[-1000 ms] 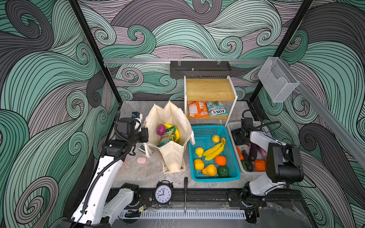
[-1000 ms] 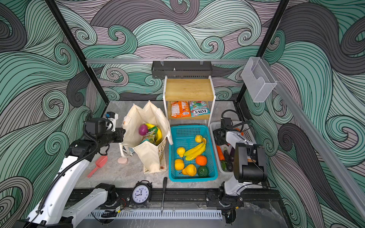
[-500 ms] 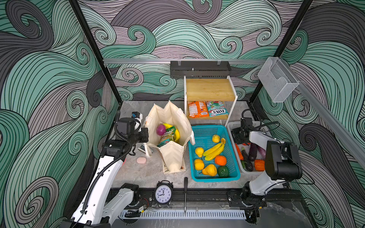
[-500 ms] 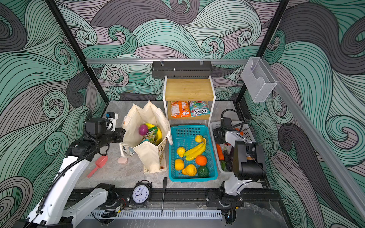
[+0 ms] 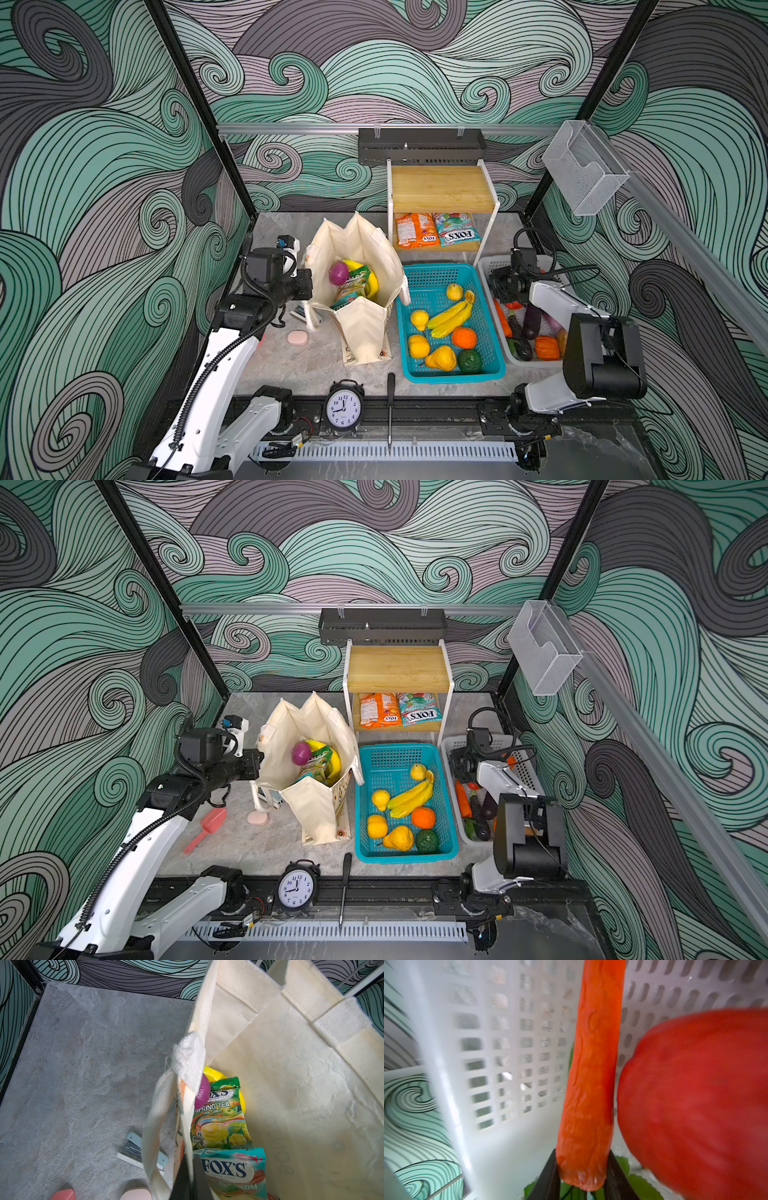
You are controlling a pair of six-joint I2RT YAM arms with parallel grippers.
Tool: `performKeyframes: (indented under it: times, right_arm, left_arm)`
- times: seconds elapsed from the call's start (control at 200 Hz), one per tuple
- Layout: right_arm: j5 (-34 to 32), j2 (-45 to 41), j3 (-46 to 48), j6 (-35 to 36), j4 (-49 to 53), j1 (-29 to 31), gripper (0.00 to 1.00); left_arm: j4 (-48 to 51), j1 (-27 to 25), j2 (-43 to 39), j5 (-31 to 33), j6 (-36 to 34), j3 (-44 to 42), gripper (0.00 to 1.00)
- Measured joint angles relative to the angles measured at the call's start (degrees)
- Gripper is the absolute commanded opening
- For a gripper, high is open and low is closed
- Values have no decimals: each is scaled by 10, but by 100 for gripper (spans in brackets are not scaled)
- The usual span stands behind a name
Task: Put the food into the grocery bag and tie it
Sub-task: 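Grasp the orange carrot by its leafy end with the right gripper, then lift the carrot and carry it over the tote with the right gripper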
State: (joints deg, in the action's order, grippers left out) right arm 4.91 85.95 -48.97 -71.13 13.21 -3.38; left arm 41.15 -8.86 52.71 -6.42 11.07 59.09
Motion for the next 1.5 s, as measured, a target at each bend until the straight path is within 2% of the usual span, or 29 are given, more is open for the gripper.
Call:
performKeyframes:
  times: [0.585, 0.981, 1.496]
  right_arm:
    - [3, -69, 10, 0, 16, 0, 28]
    - [30, -95, 10, 6, 20, 0, 29]
    - [79, -223, 9, 106, 33, 8, 25]
  left_arm:
    - [0, 0, -1, 0, 0, 0, 0]
    - [0, 1, -1, 0, 0, 0, 0]
    - [0, 1, -1, 0, 0, 0, 0]
